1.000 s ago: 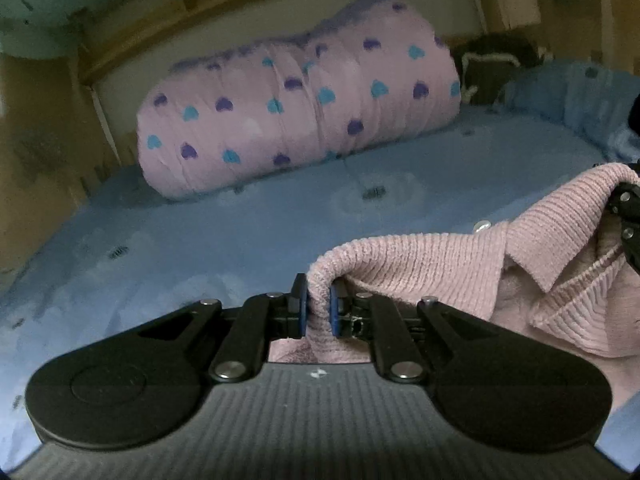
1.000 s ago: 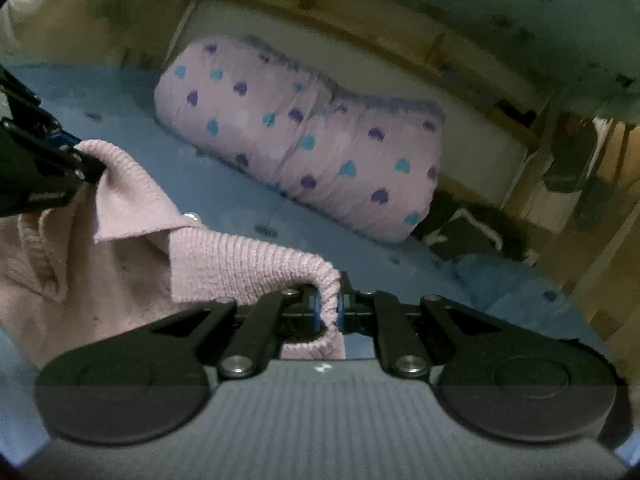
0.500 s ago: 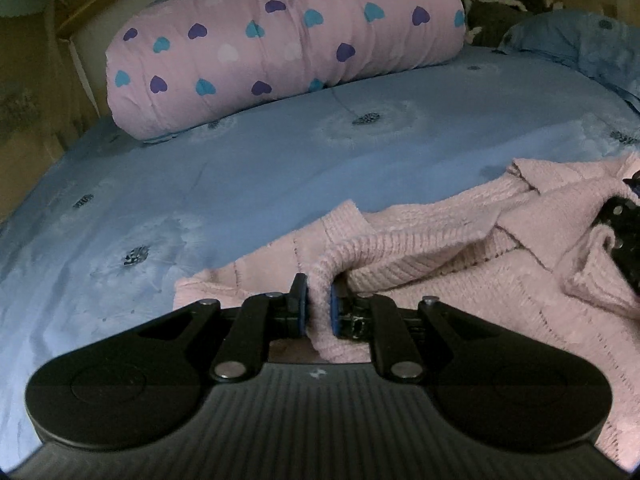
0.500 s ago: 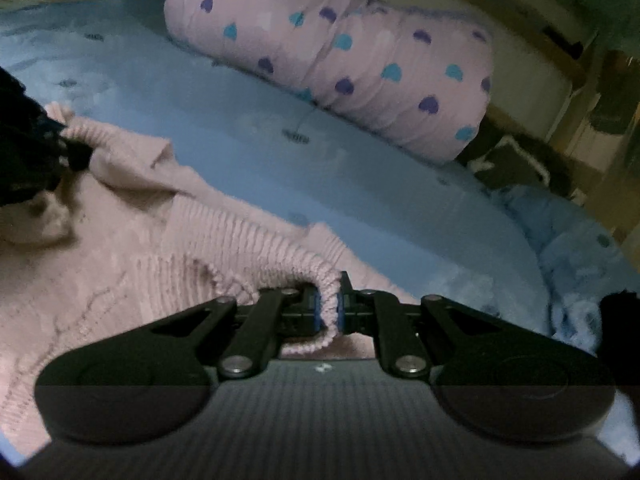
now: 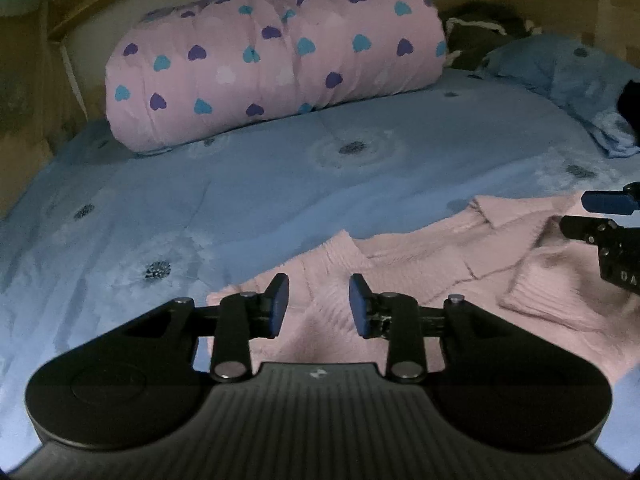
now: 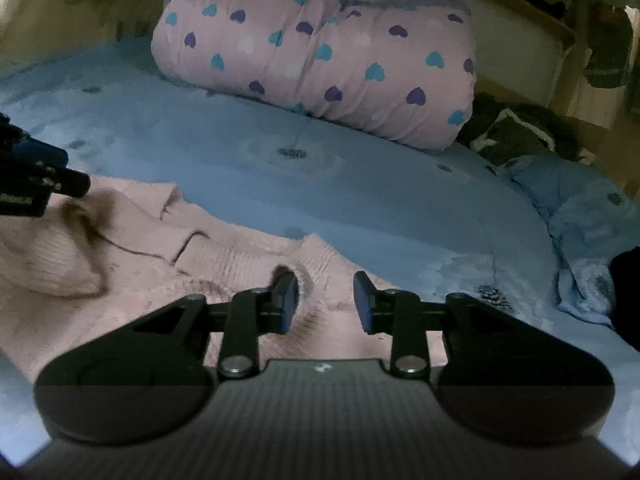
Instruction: Fold small clothes
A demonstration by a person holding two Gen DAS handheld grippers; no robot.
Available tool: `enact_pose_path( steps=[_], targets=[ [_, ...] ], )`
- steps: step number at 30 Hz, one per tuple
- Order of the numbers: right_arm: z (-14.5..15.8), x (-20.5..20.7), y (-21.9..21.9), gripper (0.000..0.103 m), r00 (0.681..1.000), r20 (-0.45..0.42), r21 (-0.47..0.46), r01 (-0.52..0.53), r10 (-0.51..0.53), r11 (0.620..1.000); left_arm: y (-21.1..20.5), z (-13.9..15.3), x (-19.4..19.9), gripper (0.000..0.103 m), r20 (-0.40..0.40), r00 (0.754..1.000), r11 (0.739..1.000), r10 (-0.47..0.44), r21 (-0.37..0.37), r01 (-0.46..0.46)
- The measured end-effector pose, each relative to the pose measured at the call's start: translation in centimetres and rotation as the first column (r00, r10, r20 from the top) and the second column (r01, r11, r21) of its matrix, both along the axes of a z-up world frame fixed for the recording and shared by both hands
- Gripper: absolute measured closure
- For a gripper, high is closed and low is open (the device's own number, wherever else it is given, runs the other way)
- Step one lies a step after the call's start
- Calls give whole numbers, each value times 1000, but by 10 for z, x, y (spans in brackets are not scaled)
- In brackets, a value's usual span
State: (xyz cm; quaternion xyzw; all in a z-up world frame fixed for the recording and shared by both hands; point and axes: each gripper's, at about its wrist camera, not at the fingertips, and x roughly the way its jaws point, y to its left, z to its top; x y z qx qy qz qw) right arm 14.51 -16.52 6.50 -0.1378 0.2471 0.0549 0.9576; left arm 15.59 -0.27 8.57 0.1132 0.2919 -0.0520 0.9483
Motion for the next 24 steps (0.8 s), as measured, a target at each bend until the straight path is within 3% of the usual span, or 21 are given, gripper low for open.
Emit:
enact_pose_path(
  steps=[4,8,17,19,21,24],
  targets=[
    [13,-14,-11,70,999,-30,50,-26,28,998,3,9,-20,59,-20,999,999,-43,7,43],
    [19,-27,-11,70,996,-47,55,-79,82,995,5,9,-36,47,-40,996,997,-78,11,79],
    [13,-37,-5,68,980,-99,32,-172,174,985,-9,-20,-53,40,-90,980,983,-177,35,181],
    [8,-36,-3,66,974,-117,30,-190,192,981,-14,-29,-52,39,-100,976,979,-193,45,198],
    [2,-35,0,52,968,-127,25,-214,216,976,-19,-38,-48,39,-105,975,977,-193,70,201],
    [-5,-33,3,50,962,-131,23,-240,241,971,-22,-49,-41,38,-110,977,977,-180,92,191]
  ],
)
